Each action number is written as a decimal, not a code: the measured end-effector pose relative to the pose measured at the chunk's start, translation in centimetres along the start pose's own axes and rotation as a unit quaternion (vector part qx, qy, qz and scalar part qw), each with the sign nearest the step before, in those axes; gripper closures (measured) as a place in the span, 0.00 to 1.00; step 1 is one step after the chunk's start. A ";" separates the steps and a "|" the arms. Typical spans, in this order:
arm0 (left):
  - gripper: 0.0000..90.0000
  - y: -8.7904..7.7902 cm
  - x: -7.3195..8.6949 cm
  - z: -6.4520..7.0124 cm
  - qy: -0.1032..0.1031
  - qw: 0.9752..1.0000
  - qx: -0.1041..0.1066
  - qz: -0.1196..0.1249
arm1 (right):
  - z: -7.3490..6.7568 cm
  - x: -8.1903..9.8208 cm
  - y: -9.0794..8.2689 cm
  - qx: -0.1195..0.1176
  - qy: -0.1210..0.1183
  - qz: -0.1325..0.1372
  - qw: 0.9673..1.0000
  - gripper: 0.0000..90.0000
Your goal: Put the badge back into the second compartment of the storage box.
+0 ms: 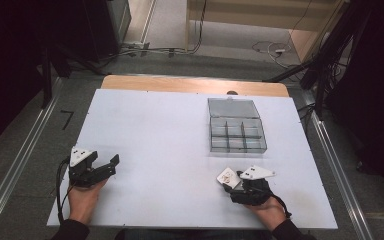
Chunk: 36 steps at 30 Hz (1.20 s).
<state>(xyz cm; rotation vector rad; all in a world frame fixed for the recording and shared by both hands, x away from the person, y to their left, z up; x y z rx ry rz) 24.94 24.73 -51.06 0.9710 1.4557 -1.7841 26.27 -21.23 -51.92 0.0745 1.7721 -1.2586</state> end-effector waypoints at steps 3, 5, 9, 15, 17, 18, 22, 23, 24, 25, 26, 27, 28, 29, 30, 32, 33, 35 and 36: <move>0.23 0.0 0.0 0.0 0.001 1.000 0.000 0.000 | 0.5 -0.3 -0.4 0.005 0.011 0.009 1.000 0.35; 0.23 0.0 0.0 0.0 0.002 1.000 0.001 0.000 | 0.9 -0.5 -0.7 0.006 0.021 0.015 1.000 0.35; 0.23 0.0 0.0 0.1 0.001 1.000 0.001 0.001 | 1.7 -1.0 -1.3 0.007 0.032 0.028 0.999 0.35; 0.23 0.1 0.0 0.1 0.003 1.000 0.001 -0.001 | 2.6 -1.9 -1.8 0.011 0.047 0.043 0.998 0.35; 0.23 0.1 0.0 0.1 0.004 1.000 0.001 -0.002 | 2.8 -2.1 -1.9 0.014 0.051 0.047 0.997 0.35; 0.23 0.1 0.0 0.1 0.004 1.000 0.001 -0.002 | 3.0 -2.2 -1.9 0.015 0.051 0.050 0.997 0.35; 0.23 0.1 0.0 0.1 0.003 1.000 0.000 -0.002 | 3.5 -2.8 -2.1 0.014 0.060 0.058 0.996 0.35; 0.23 0.1 0.0 0.1 0.003 1.000 0.000 -0.002 | 3.5 -2.8 -2.1 0.014 0.060 0.058 0.996 0.35; 0.23 0.1 0.0 0.1 0.003 1.000 0.000 -0.002 | 3.7 -3.2 -2.2 0.015 0.065 0.064 0.996 0.35; 0.23 0.1 0.0 0.0 0.004 1.000 0.001 -0.003 | 3.8 -3.4 -2.3 0.016 0.068 0.066 0.995 0.35; 0.23 0.1 0.0 0.0 0.004 1.000 0.001 -0.003 | 3.9 -3.5 -2.3 0.017 0.069 0.069 0.995 0.35; 0.23 0.1 0.0 0.1 0.004 1.000 0.001 -0.002 | 4.1 -3.7 -2.3 0.019 0.072 0.071 0.995 0.35; 0.23 0.1 0.0 0.1 0.003 1.000 0.000 -0.002 | 4.2 -3.8 -2.3 0.021 0.073 0.072 0.995 0.35; 0.23 0.0 0.0 0.0 0.003 1.000 0.000 -0.002 | 4.3 -3.9 -2.3 0.022 0.075 0.071 0.994 0.35; 0.23 0.0 0.0 0.0 0.003 1.000 0.000 -0.002 | 4.5 -4.0 -2.2 0.023 0.076 0.072 0.994 0.35; 0.23 0.0 0.0 0.0 0.004 1.000 0.001 -0.002 | 4.7 -4.2 -2.1 0.026 0.079 0.073 0.994 0.35; 0.23 0.0 0.0 0.0 0.004 1.000 0.001 -0.002 | 4.8 -4.4 -2.1 0.027 0.081 0.072 0.994 0.35; 0.23 0.1 0.0 0.0 0.004 1.000 0.001 -0.002 | 4.9 -4.6 -2.1 0.027 0.083 0.075 0.993 0.35; 0.23 0.1 0.0 0.0 0.004 1.000 0.001 -0.002 | 5.0 -4.7 -2.1 0.029 0.083 0.077 0.993 0.35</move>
Point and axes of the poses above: each handheld gripper's, and its own axes: y roughly forward along the jaws, x roughly out of its underside, z roughly to its right, the point moved 2 cm from there along y, roughly forward along the jaws, and after that the axes turned 4 degrees about y, right-handed, at the moved point
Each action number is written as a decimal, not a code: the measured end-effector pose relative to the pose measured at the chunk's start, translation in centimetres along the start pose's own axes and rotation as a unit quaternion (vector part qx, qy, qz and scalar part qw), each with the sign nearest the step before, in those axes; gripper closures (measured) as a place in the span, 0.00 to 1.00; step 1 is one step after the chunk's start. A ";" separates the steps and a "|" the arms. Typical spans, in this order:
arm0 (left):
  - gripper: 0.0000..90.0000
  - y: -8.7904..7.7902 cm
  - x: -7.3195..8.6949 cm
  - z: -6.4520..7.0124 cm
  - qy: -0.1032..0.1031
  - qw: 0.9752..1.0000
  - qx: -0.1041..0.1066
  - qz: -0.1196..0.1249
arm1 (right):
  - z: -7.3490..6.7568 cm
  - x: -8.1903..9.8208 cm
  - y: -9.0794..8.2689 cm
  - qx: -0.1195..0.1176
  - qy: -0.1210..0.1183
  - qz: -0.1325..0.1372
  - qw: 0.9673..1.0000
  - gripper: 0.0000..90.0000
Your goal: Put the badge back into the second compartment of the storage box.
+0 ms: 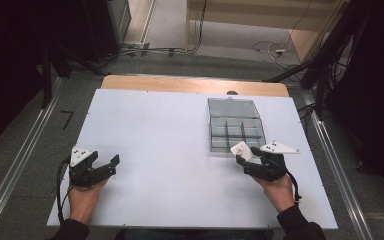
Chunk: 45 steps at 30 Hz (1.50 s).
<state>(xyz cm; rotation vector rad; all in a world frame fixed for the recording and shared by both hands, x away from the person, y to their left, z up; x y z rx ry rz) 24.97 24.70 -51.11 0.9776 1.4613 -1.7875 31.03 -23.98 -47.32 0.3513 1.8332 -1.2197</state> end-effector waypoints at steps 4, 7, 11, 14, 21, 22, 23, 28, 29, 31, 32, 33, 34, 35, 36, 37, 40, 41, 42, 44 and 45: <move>0.23 0.0 0.0 0.0 0.001 1.000 0.000 0.000 | 0.1 -0.5 0.3 0.002 0.006 0.001 1.000 0.35; 0.23 0.0 0.0 0.0 0.001 1.000 0.000 0.000 | 0.2 -0.8 0.6 0.003 0.005 0.001 1.000 0.35; 0.23 0.0 0.0 0.0 0.001 1.000 -0.001 -0.001 | 0.3 -1.0 1.0 0.006 0.007 0.000 1.000 0.35; 0.23 0.0 0.0 0.0 0.002 1.000 -0.001 0.000 | 0.4 -1.2 1.2 0.008 0.007 0.000 1.000 0.35; 0.23 0.0 0.0 0.0 0.002 1.000 0.000 0.000 | 0.7 -1.7 1.6 0.012 0.011 0.001 1.000 0.35; 0.23 0.0 0.0 0.0 0.002 1.000 0.000 0.000 | 0.8 -1.8 1.6 0.013 0.012 0.001 1.000 0.35; 0.23 0.0 0.0 0.0 0.002 1.000 0.000 0.000 | 0.8 -1.9 1.7 0.014 0.011 0.001 1.000 0.35; 0.23 0.0 0.0 0.1 0.002 1.000 0.001 0.000 | 1.0 -2.4 2.3 0.020 0.013 0.002 1.000 0.35; 0.23 0.0 0.0 0.1 0.002 1.000 0.000 0.000 | 1.0 -2.5 2.4 0.019 0.013 0.003 1.000 0.35; 0.23 0.0 0.0 0.1 0.002 1.000 0.001 0.000 | 1.0 -2.6 2.5 0.020 0.014 0.003 1.000 0.35; 0.23 0.0 0.0 0.0 0.002 1.000 0.000 0.000 | 1.1 -2.8 2.7 0.024 0.013 0.003 1.000 0.35; 0.23 0.0 0.0 0.0 0.003 1.000 0.000 0.000 | 1.1 -2.9 2.8 0.025 0.014 0.003 1.000 0.35; 0.23 0.0 0.0 0.0 0.003 1.000 0.000 0.000 | 1.2 -3.0 2.9 0.026 0.014 0.004 1.000 0.35; 0.23 0.0 0.0 0.0 0.002 1.000 0.000 0.000 | 1.2 -3.1 3.0 0.027 0.016 0.004 0.999 0.35; 0.23 0.0 0.0 0.1 0.002 1.000 0.000 0.000 | 1.2 -3.1 3.0 0.027 0.016 0.004 0.999 0.35; 0.23 0.0 0.0 0.1 0.002 1.000 0.000 0.000 | 1.3 -3.2 3.0 0.029 0.016 0.004 0.999 0.35; 0.23 0.0 0.0 0.1 0.003 1.000 0.001 -0.001 | 1.5 -3.4 3.4 0.031 0.020 0.003 0.999 0.35; 0.23 0.0 0.0 0.1 0.003 1.000 0.000 -0.001 | 1.5 -3.4 3.5 0.032 0.019 0.003 0.999 0.35; 0.23 0.0 0.0 0.0 0.003 1.000 0.001 -0.001 | 1.5 -3.5 3.6 0.033 0.018 0.002 0.999 0.35; 0.23 0.0 0.0 0.0 0.003 1.000 0.000 -0.001 | 1.5 -3.5 3.8 0.034 0.018 0.001 0.999 0.35; 0.23 0.0 0.0 0.0 0.003 1.000 0.000 -0.001 | 1.5 -3.5 3.8 0.034 0.018 0.001 0.999 0.35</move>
Point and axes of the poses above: each handheld gripper's, and its own axes: y roughly forward along the jaws, x roughly out of its underside, z roughly to its right, the point moved 2 cm from there along y, roughly forward along the jaws, and after that the axes turned 4 degrees about y, right-handed, at the moved point
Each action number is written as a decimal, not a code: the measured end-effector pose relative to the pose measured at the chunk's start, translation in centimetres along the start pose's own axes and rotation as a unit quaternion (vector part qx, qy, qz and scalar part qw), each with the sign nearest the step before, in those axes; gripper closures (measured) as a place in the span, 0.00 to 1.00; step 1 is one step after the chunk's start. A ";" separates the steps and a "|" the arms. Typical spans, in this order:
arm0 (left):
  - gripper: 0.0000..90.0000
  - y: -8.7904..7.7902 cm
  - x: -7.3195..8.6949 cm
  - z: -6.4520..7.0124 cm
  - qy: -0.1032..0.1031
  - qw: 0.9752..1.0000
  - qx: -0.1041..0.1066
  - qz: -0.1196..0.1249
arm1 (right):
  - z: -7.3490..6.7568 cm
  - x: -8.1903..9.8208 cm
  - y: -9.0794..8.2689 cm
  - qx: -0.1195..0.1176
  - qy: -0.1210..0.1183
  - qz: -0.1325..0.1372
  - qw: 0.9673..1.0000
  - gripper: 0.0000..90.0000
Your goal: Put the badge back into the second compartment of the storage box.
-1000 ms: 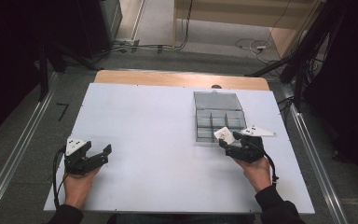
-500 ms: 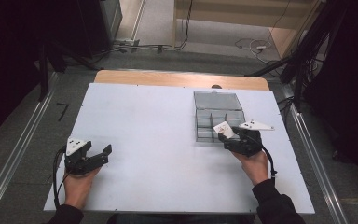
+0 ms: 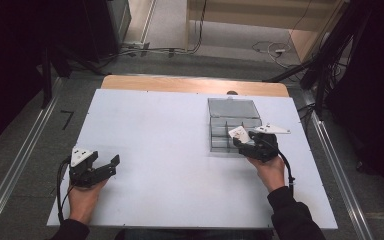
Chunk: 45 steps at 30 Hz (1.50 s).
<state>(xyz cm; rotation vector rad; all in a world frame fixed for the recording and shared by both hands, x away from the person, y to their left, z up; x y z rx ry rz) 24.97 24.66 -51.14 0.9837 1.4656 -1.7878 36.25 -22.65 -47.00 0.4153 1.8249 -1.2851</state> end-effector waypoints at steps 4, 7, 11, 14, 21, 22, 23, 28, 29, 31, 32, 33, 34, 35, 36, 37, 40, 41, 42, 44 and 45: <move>0.23 0.0 0.0 0.0 0.000 1.000 0.000 0.001 | 0.3 -0.1 0.4 0.004 0.006 0.000 1.000 0.35; 0.23 0.0 0.0 0.0 0.000 1.000 0.000 0.000 | 0.4 -0.2 0.6 0.007 0.007 -0.001 1.000 0.35; 0.23 0.0 0.0 0.0 0.000 1.000 -0.001 0.000 | 0.6 -0.4 1.0 0.010 0.010 -0.001 1.000 0.35; 0.23 0.0 0.0 0.0 0.000 1.000 0.000 0.000 | 0.6 -0.5 1.3 0.015 0.007 -0.004 1.000 0.35; 0.23 0.0 0.0 0.0 0.000 1.000 -0.001 -0.001 | 0.5 -0.9 2.1 0.019 0.005 -0.009 1.000 0.35; 0.23 0.0 0.0 0.0 0.000 1.000 0.000 -0.001 | 0.5 -0.9 2.2 0.021 0.005 -0.010 1.000 0.35; 0.23 0.0 0.0 0.0 0.000 1.000 0.000 -0.001 | 0.7 -1.0 2.5 0.025 0.006 -0.011 1.000 0.35; 0.23 0.0 0.0 0.0 0.000 1.000 0.000 -0.001 | 1.1 -1.0 3.1 0.031 0.013 -0.016 0.999 0.35; 0.23 0.0 0.0 0.0 0.000 1.000 0.000 -0.001 | 1.4 -0.9 3.2 0.035 0.018 -0.019 0.999 0.35; 0.23 0.0 0.0 0.0 0.000 1.000 0.000 -0.001 | 1.5 -0.9 3.3 0.036 0.017 -0.021 0.999 0.35; 0.23 0.0 0.0 0.0 0.000 1.000 0.000 -0.001 | 1.7 -0.9 3.5 0.039 0.020 -0.024 0.999 0.35; 0.23 0.0 0.0 0.0 -0.001 1.000 0.000 -0.001 | 1.8 -0.9 3.6 0.040 0.020 -0.028 0.999 0.35; 0.23 0.0 0.0 0.0 -0.001 1.000 0.000 -0.001 | 1.8 -0.9 3.6 0.040 0.020 -0.028 0.999 0.35; 0.23 0.1 0.0 0.0 -0.001 1.000 0.000 -0.001 | 1.8 -1.0 3.7 0.041 0.015 -0.032 0.999 0.35; 0.23 0.1 0.0 0.0 -0.001 1.000 0.000 -0.001 | 1.8 -1.2 3.7 0.044 0.013 -0.032 0.998 0.35; 0.23 0.1 0.0 0.0 -0.001 1.000 0.000 -0.001 | 1.8 -1.4 3.7 0.046 0.013 -0.032 0.998 0.35; 0.23 0.0 0.0 0.0 -0.001 1.000 0.000 -0.001 | 1.8 -1.9 3.9 0.055 0.004 -0.034 0.998 0.35; 0.23 0.0 0.0 0.0 -0.001 1.000 0.000 -0.001 | 1.8 -2.0 4.0 0.054 0.004 -0.037 0.998 0.35; 0.23 0.0 0.0 -0.1 0.000 1.000 0.000 -0.001 | 1.8 -2.0 4.0 0.054 0.004 -0.037 0.998 0.35; 0.23 0.0 0.0 -0.1 -0.001 1.000 0.000 -0.001 | 1.7 -2.2 4.3 0.058 -0.003 -0.044 0.997 0.35; 0.23 0.0 0.0 -0.1 -0.001 1.000 0.000 -0.001 | 1.7 -2.3 4.3 0.059 -0.004 -0.044 0.997 0.35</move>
Point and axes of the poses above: each handheld gripper's, and its own axes: y roughly forward along the jaws, x roughly out of its underside, z roughly to its right, the point moved 2 cm from there along y, roughly forward along the jaws, and after that the axes turned 4 degrees about y, right-handed, at the moved point
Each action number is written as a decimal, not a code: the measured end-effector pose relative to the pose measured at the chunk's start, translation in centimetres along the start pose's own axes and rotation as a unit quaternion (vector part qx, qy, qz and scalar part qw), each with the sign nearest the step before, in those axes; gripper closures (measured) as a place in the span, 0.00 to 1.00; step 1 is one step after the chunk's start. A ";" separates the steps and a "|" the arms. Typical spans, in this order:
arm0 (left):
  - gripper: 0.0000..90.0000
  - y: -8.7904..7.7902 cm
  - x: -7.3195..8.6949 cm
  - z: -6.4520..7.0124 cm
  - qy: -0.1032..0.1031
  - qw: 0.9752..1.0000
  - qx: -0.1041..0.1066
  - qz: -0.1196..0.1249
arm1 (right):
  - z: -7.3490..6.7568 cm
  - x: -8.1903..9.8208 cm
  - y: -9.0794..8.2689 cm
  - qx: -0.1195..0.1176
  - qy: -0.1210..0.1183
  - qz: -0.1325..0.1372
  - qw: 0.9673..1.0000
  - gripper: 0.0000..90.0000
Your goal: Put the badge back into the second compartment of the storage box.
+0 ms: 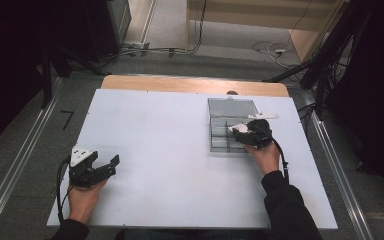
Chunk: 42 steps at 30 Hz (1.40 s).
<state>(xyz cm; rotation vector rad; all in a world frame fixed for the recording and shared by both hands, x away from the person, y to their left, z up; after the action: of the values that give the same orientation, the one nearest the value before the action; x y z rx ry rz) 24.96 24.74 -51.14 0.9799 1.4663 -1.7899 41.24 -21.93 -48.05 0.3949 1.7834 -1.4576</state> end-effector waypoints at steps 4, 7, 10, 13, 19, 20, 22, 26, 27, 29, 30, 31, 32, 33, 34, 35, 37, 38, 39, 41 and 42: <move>0.23 0.0 0.0 0.0 0.000 1.000 0.001 0.000 | -0.1 -0.3 0.2 0.005 -0.004 -0.005 1.000 0.35; 0.23 0.0 0.0 0.0 0.001 1.000 0.001 0.000 | -0.2 -0.3 0.3 0.004 -0.005 -0.007 1.000 0.35; 0.23 0.0 0.0 0.0 0.000 1.000 0.001 0.000 | -0.3 -0.3 0.5 0.004 -0.007 -0.011 1.000 0.35; 0.23 0.0 0.0 0.0 0.000 1.000 0.001 0.000 | -0.3 -0.3 0.6 0.006 -0.008 -0.009 1.000 0.35; 0.23 0.0 0.0 0.0 0.001 1.000 0.001 0.000 | -0.3 -0.4 0.6 0.004 -0.004 -0.007 1.000 0.36; 0.23 0.0 0.0 0.0 0.001 1.000 0.001 0.000 | -0.3 -0.4 0.5 0.002 -0.003 -0.008 1.000 0.35; 0.23 0.0 0.0 0.0 0.001 1.000 0.001 0.000 | -0.3 -0.5 0.5 0.002 -0.003 -0.007 1.000 0.35; 0.23 0.0 0.0 0.0 0.001 1.000 0.001 0.000 | -0.2 -0.6 0.4 -0.007 0.008 -0.004 1.000 0.34; 0.23 0.0 0.0 0.0 0.001 1.000 0.001 0.000 | -0.2 -0.6 0.3 -0.007 0.009 -0.003 1.000 0.34; 0.23 0.0 0.0 0.0 0.000 1.000 0.001 0.000 | -0.2 -0.6 0.3 -0.009 0.010 -0.002 1.000 0.33; 0.23 0.0 0.0 0.0 0.001 1.000 0.001 0.001 | -0.2 -0.6 0.2 -0.013 0.014 -0.002 1.000 0.33; 0.23 0.0 0.0 0.0 0.000 1.000 0.001 0.001 | -0.2 -0.6 0.2 -0.013 0.014 -0.002 1.000 0.33; 0.23 0.0 0.0 0.0 0.000 1.000 0.001 0.001 | -0.1 -0.7 0.2 -0.016 0.017 -0.002 1.000 0.32; 0.23 0.0 0.0 0.0 0.001 1.000 0.002 0.001 | 0.0 -0.7 0.1 -0.022 0.022 -0.001 1.000 0.32; 0.23 0.0 0.0 0.0 0.001 1.000 0.001 0.001 | 0.0 -0.7 0.1 -0.023 0.024 -0.001 0.999 0.31; 0.23 0.0 0.0 0.0 0.001 1.000 0.001 0.001 | 0.0 -0.7 0.1 -0.026 0.026 -0.001 0.999 0.31; 0.23 0.0 0.0 0.0 0.000 1.000 0.001 0.001 | 0.0 -0.7 -0.1 -0.031 0.033 0.000 0.999 0.28; 0.23 0.0 0.0 0.0 0.000 1.000 0.002 0.001 | 0.0 -0.7 -0.1 -0.031 0.033 0.000 0.999 0.28; 0.23 0.0 0.0 0.0 0.000 1.000 0.002 0.001 | 0.0 -0.7 -0.2 -0.034 0.034 0.001 0.999 0.28; 0.23 0.0 0.0 0.0 0.001 1.000 0.001 0.001 | 0.0 -0.7 -0.5 -0.045 0.039 0.001 0.998 0.27; 0.23 0.0 0.0 0.0 0.001 1.000 0.001 0.002 | 0.0 -0.7 -0.5 -0.045 0.039 0.001 0.998 0.27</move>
<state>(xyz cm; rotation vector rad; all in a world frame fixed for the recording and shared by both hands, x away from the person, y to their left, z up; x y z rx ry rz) 24.94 24.75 -51.10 0.9838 1.4631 -1.7887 41.40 -21.92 -47.23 0.4114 1.9026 -1.3714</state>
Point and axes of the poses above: each handheld gripper's, and its own axes: y roughly forward along the jaws, x roughly out of its underside, z roughly to its right, the point moved 2 cm from there along y, roughly forward along the jaws, and after that the axes turned 4 degrees about y, right-handed, at the moved point
